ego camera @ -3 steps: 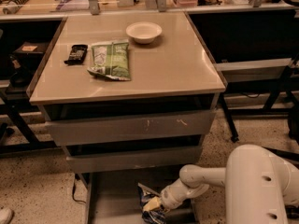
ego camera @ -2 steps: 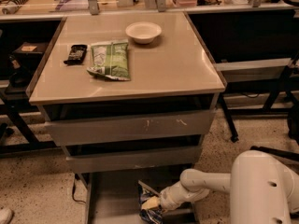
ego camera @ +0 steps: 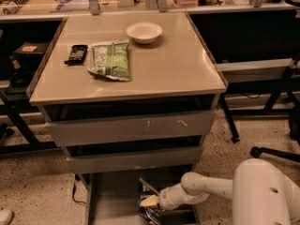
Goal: Place blue chip bag into bottom drawer
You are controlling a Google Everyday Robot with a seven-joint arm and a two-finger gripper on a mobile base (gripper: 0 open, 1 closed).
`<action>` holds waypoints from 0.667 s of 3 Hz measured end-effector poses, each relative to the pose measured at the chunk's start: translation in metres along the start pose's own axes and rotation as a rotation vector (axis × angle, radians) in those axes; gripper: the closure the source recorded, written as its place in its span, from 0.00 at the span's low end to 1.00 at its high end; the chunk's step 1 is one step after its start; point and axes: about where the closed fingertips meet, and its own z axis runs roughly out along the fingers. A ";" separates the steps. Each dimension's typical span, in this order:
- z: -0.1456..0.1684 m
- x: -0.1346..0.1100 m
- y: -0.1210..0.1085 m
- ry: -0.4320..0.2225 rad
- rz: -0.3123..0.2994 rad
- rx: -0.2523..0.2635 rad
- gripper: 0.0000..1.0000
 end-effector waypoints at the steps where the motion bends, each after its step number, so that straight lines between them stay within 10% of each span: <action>1: 0.009 -0.008 -0.004 -0.017 0.018 -0.007 1.00; 2: 0.020 -0.014 -0.008 -0.017 0.034 0.005 1.00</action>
Offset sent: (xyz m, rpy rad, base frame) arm 0.0197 0.0155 -0.0303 -0.0294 0.0248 -0.0495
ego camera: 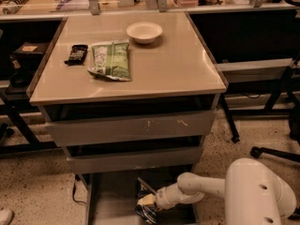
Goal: Place blue chip bag into bottom drawer
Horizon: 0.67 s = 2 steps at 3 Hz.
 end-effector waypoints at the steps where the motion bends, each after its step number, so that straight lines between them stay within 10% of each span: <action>1: 0.027 -0.016 -0.007 0.017 0.003 0.029 1.00; 2: 0.035 -0.019 -0.009 0.021 0.005 0.023 1.00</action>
Offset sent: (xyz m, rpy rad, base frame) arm 0.0255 0.0221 -0.0340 -0.0414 0.0085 0.0155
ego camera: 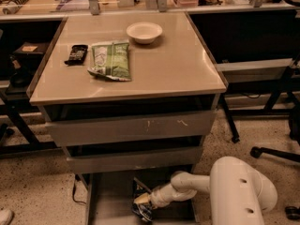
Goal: Place blue chip bag into bottom drawer
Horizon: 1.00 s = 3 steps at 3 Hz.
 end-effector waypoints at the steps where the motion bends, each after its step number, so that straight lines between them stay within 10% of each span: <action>1: 0.009 -0.001 -0.006 0.002 0.023 -0.006 1.00; 3: 0.012 -0.002 -0.008 0.000 0.034 -0.016 0.81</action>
Offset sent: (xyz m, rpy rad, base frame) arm 0.0042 0.0024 -0.0169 0.0192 0.0294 -0.0418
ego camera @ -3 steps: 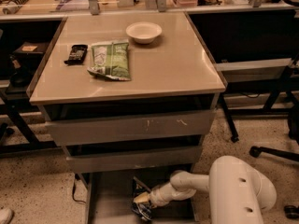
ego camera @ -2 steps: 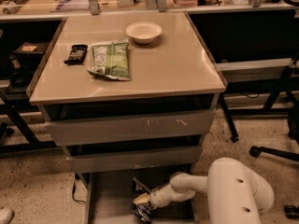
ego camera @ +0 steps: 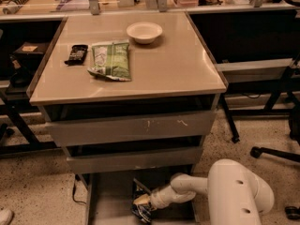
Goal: Place blue chip bag into bottom drawer
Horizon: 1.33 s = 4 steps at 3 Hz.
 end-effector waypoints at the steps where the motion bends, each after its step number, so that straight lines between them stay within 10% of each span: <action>1: 0.000 0.000 0.000 0.000 0.000 0.000 0.58; 4: 0.000 0.000 0.000 0.000 0.000 0.000 0.00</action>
Offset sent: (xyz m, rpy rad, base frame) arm 0.0000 0.0000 0.0000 0.0000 0.0000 0.0000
